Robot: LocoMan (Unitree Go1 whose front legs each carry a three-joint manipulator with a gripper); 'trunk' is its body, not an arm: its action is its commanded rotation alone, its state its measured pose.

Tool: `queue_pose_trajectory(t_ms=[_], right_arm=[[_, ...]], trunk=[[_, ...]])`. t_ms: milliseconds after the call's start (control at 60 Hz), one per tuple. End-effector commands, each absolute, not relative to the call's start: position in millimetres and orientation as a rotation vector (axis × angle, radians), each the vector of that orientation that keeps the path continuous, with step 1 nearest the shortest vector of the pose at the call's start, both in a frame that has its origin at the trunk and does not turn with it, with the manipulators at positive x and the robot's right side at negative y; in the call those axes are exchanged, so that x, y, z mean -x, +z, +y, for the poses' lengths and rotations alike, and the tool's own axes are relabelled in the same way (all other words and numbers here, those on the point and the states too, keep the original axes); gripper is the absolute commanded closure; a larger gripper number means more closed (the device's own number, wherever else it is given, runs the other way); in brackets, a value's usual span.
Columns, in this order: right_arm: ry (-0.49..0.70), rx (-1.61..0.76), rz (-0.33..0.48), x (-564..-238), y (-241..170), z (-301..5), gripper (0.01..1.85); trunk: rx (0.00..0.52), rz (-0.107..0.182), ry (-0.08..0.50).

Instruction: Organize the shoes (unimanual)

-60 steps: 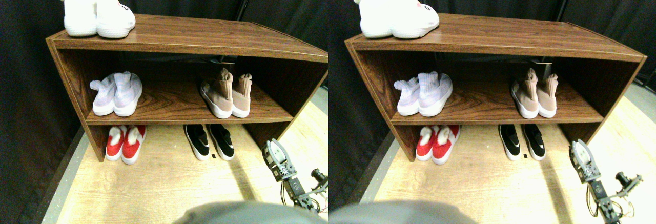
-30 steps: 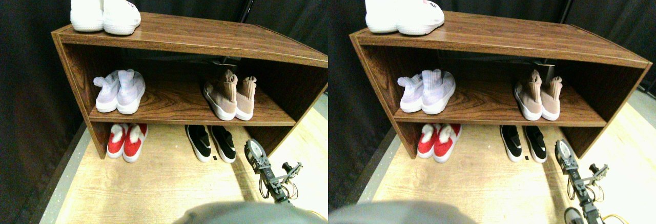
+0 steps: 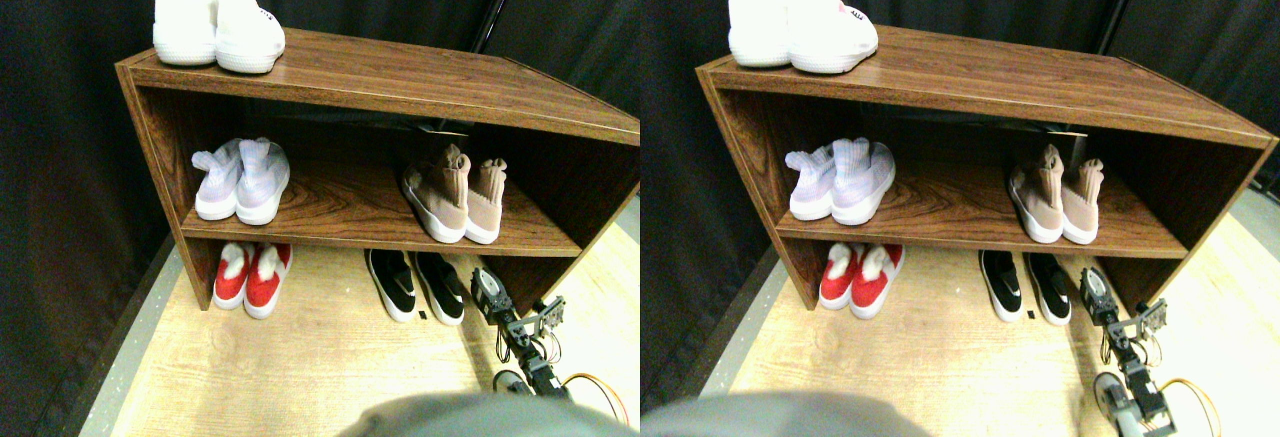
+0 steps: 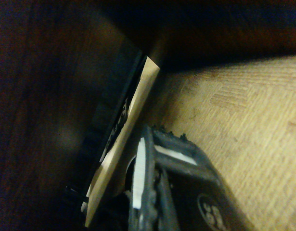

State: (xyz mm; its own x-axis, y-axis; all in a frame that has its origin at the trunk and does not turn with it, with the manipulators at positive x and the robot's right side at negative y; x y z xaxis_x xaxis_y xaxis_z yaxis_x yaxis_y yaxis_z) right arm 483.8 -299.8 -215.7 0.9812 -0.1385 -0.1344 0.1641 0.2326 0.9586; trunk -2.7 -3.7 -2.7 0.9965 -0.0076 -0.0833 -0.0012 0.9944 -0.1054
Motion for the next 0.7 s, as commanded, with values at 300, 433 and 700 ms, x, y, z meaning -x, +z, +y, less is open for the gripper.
queue_pose_trajectory(t_ms=[300,433,700], right_arm=[[-0.223,-1.304,0.010,-503.8,-216.7,-301.5,1.80],[-0.211,-1.301,0.037,-506.5,-220.6,-301.3,1.80],[-0.205,-1.319,0.087,-511.1,-228.8,-290.3,1.80]], trunk=[[0.126,0.097,0.024],[0.129,0.095,0.031],[0.136,0.099,0.041]])
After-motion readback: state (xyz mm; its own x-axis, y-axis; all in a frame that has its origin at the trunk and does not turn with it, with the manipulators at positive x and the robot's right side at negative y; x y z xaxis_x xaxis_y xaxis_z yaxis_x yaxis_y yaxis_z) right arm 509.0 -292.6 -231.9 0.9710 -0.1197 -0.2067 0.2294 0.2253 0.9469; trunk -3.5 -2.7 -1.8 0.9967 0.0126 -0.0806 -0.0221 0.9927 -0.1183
